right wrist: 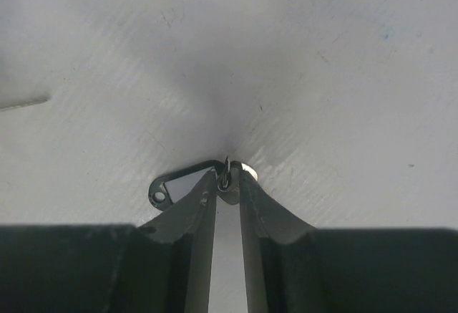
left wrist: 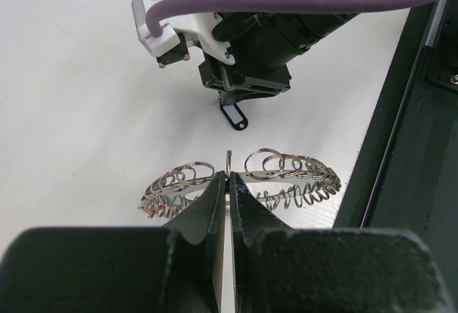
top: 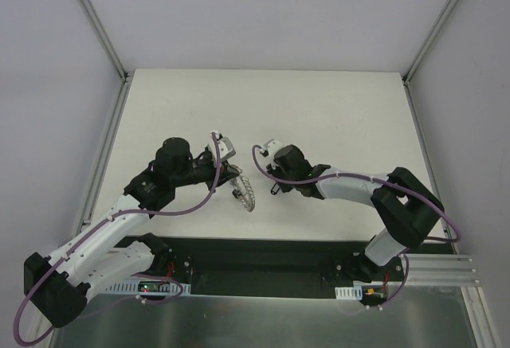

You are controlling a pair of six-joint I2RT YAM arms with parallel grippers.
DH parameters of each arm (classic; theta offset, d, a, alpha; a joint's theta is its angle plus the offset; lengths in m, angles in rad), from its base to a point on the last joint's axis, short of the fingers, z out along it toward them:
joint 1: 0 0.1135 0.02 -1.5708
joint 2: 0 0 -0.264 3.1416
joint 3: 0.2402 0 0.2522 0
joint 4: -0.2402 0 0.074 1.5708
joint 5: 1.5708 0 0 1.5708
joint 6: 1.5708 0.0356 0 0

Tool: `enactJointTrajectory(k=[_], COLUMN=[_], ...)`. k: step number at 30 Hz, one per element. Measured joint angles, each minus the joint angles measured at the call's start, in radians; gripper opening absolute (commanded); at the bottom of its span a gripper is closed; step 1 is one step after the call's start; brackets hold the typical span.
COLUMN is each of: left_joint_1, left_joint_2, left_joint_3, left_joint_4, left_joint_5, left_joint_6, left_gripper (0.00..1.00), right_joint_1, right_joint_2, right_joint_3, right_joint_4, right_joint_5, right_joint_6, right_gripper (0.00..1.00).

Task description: Put the keys on the keyring

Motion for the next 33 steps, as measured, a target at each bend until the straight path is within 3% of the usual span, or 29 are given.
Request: enactJointTrajectory(k=[10, 17, 33], left_joint_1=[0.0, 0.0, 0.0], left_joint_2=[0.023, 0.023, 0.034], left_joint_3=[0.0, 0.0, 0.0], left_joint_4=[0.0, 0.0, 0.0], left_joint_5=[-0.002, -0.008, -0.007], left_joint_6=[0.0, 0.0, 0.0], left_gripper=[0.0, 0.0, 0.0], right_joint_1=[0.0, 0.0, 0.0], right_joint_2=[0.0, -0.037, -0.056], right_joint_3=[-0.012, -0.04, -0.048], right_joint_4=[0.101, 0.086, 0.072], right_joint_5=[-0.005, 0.001, 0.003], right_joint_6=[0.02, 0.039, 0.064], right_gripper=[0.21, 0.23, 0.16])
